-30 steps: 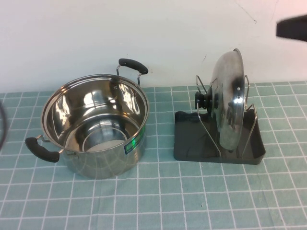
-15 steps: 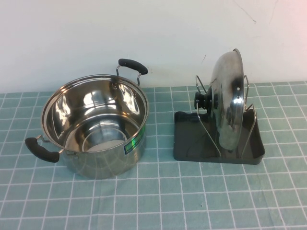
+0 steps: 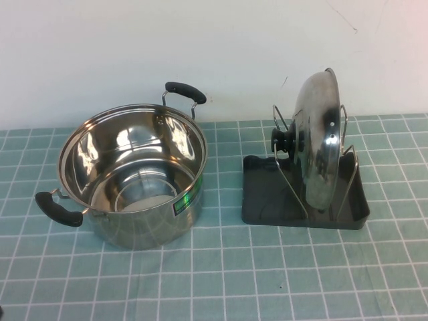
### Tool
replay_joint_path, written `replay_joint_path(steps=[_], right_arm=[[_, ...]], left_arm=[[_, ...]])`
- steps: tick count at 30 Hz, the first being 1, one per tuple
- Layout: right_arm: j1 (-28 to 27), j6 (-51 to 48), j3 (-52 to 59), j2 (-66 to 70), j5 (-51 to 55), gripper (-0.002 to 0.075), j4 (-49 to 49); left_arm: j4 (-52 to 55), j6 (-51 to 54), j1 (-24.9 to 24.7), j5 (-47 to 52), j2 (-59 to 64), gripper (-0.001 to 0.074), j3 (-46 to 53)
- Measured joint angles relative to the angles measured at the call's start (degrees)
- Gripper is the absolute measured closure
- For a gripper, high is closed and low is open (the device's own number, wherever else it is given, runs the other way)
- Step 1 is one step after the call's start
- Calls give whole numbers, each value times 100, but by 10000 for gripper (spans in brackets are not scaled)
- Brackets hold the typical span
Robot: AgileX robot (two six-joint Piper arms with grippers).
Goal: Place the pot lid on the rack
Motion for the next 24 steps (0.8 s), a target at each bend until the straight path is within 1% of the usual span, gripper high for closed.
replay_joint_path(steps=[3, 6, 14, 24], right_arm=[[0, 0, 470, -475, -275, 720, 131], [0, 0, 599, -664, -480, 721, 185], [0, 0, 647, -676, -224, 723, 333], [0, 0, 673, -676, -202, 724, 333]], left_arm=[[-23, 0, 0, -134, -32, 736, 188], [-23, 13, 0, -336, -44, 736, 211], [-23, 13, 0, -412, -44, 736, 225], [-23, 13, 0, -412, -44, 736, 225]])
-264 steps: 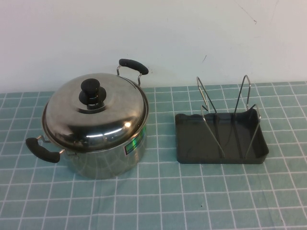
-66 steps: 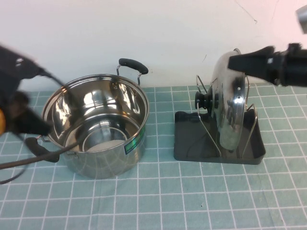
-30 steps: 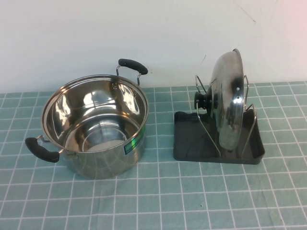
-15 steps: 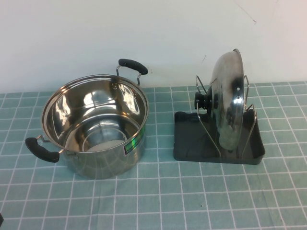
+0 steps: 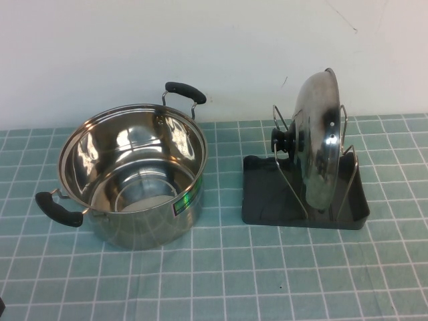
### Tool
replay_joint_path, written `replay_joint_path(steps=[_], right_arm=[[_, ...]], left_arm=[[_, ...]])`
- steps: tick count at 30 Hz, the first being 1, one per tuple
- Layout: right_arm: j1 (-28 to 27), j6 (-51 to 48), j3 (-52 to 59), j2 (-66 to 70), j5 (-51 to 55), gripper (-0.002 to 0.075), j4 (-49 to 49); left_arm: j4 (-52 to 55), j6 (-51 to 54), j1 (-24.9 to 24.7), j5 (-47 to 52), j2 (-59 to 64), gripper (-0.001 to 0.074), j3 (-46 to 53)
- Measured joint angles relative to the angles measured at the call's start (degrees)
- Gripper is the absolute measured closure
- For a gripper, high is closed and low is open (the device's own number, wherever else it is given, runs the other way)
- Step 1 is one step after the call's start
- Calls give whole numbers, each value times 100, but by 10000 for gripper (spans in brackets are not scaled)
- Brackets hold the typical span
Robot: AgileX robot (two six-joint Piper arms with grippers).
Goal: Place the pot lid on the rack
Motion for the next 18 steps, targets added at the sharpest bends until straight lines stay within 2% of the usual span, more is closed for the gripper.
replay_joint_path(steps=[6, 13, 18], right_arm=[[0, 0, 2, -9, 0, 725, 0], [0, 0, 12, -31, 0, 725, 57], [0, 0, 12, -31, 0, 725, 71]], left_arm=[[107, 0, 208, -89, 0, 736, 181], [-28, -10, 1406, -383, 0, 736, 657], [-172, -10, 1799, -526, 0, 736, 1297]])
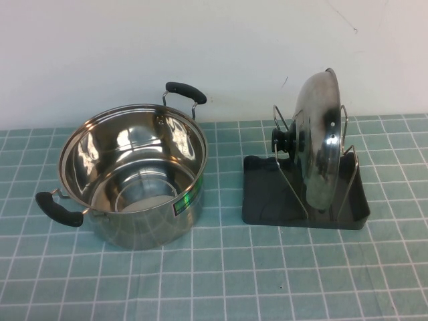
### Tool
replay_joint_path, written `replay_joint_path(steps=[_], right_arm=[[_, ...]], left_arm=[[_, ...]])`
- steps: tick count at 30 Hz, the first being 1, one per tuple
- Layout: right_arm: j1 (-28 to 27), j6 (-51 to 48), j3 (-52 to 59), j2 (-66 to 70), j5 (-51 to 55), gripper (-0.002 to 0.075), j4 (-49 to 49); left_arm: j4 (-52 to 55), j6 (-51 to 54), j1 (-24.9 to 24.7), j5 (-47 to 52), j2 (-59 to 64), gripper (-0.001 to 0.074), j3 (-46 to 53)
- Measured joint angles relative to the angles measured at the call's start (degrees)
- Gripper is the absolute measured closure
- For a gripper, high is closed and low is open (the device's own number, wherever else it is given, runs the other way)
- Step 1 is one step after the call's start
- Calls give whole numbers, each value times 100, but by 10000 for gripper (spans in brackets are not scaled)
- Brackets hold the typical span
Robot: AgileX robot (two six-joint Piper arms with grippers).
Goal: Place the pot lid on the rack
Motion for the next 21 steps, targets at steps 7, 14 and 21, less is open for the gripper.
replay_joint_path(steps=[7, 14, 21], right_arm=[[0, 0, 0, 0, 3, 725, 25], [0, 0, 0, 0, 3, 726, 25], [0, 0, 0, 0, 3, 726, 25]], left_arm=[[-65, 38, 47, 70, 0, 736, -3], [-74, 384, 47, 70, 0, 736, -3], [-29, 460, -196, 70, 0, 736, -3]])
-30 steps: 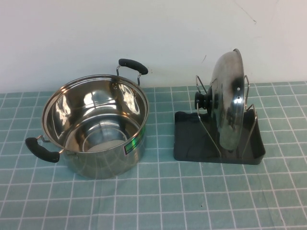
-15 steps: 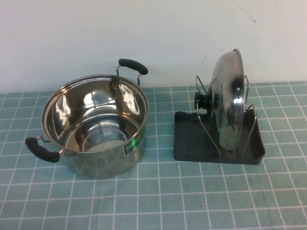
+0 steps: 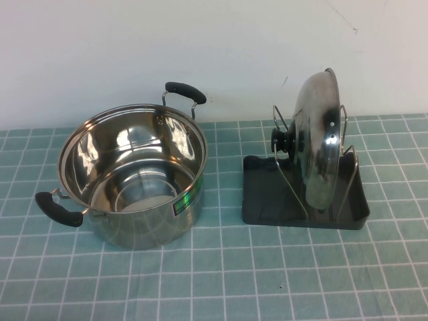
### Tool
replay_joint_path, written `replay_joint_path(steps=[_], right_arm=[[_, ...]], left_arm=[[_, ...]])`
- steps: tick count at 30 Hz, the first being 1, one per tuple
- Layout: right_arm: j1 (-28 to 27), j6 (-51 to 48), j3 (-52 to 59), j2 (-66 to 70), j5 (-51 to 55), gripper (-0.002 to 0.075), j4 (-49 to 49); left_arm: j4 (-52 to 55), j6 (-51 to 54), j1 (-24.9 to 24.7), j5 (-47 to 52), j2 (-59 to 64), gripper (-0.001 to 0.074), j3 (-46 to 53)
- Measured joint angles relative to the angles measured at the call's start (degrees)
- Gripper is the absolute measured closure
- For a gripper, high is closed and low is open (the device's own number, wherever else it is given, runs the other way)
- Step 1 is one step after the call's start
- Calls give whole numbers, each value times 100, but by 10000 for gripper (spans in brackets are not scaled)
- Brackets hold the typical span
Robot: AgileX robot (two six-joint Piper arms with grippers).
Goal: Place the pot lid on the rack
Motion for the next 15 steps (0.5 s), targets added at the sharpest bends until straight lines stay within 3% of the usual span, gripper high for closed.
replay_joint_path(steps=[15], right_arm=[[0, 0, 0, 0, 0, 726, 0]], left_arm=[[0, -10, -45, 10, 0, 736, 0]])
